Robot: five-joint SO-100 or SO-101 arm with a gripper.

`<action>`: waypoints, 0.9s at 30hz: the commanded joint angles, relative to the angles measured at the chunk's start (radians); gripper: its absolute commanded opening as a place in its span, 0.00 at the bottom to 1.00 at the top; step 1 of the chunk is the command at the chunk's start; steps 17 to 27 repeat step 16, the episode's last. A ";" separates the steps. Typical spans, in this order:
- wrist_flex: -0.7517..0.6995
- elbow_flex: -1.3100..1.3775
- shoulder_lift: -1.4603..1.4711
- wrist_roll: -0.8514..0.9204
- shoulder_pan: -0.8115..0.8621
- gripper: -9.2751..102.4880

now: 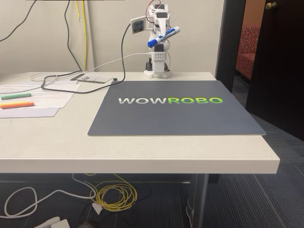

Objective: Pick up the blue marker.

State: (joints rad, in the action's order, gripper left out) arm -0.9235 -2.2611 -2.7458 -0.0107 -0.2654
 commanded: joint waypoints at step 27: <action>0.028 0.006 -0.008 -0.006 -0.002 0.10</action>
